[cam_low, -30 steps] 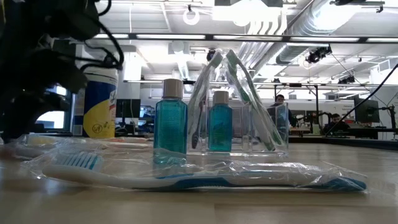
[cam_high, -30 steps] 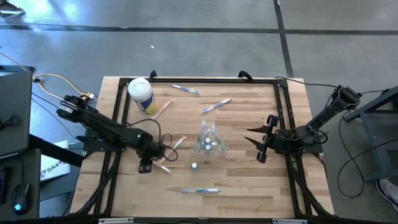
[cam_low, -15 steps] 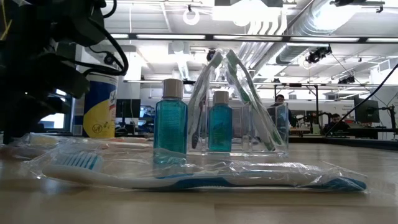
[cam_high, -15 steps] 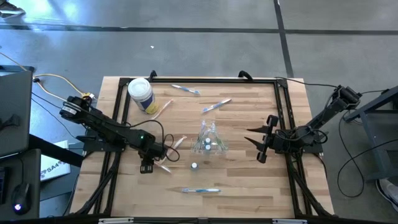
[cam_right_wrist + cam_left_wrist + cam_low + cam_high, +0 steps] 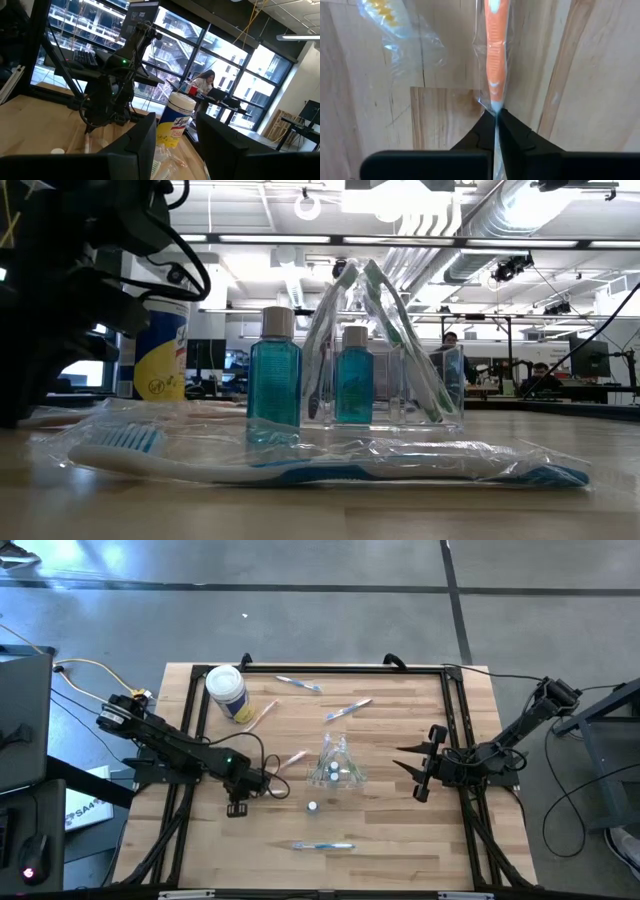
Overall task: Pick & Place toothbrushing station
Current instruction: Put the bottom orange toothbrush into the transparent organizer
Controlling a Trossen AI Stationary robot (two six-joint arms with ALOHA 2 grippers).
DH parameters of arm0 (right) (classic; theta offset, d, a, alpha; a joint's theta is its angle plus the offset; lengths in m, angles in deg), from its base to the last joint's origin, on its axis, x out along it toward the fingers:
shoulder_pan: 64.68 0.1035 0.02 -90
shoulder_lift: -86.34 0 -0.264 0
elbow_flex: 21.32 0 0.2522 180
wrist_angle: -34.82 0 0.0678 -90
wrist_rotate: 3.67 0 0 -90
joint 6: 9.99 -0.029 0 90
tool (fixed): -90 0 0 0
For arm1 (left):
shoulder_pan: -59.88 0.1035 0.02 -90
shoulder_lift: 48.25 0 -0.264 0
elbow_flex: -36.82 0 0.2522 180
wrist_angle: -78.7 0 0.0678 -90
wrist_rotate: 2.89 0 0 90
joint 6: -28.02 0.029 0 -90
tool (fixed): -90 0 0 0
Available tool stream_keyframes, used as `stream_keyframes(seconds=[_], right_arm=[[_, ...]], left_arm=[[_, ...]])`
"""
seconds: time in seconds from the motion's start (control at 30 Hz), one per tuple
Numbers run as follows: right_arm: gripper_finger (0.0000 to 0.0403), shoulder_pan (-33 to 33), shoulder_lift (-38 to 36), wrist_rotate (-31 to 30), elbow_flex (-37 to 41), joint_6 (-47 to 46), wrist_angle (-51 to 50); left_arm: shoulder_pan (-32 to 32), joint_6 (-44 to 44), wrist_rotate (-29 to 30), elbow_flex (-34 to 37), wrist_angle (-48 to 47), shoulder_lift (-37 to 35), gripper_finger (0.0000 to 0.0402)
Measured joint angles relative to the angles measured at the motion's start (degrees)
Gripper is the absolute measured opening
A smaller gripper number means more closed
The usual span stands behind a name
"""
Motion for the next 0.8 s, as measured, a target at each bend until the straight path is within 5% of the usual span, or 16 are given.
stream_keyframes(seconds=[0.23,0.57,0.8], right_arm=[[0.0133,0.0,0.0,0.0,0.0,0.0,0.0],[0.0133,0.0,0.0,0.0,0.0,0.0,0.0],[0.0133,0.0,0.0,0.0,0.0,-0.2,0.0]], left_arm=[[-1.4,-1.7,0.1,-3.7,-9.4,0.3,0.0001],[-6.3,-2.0,11.5,-18.8,-29.1,0.2,0.0001],[-9.0,-1.8,24.7,-27.6,-38.4,0.2,0.0001]])
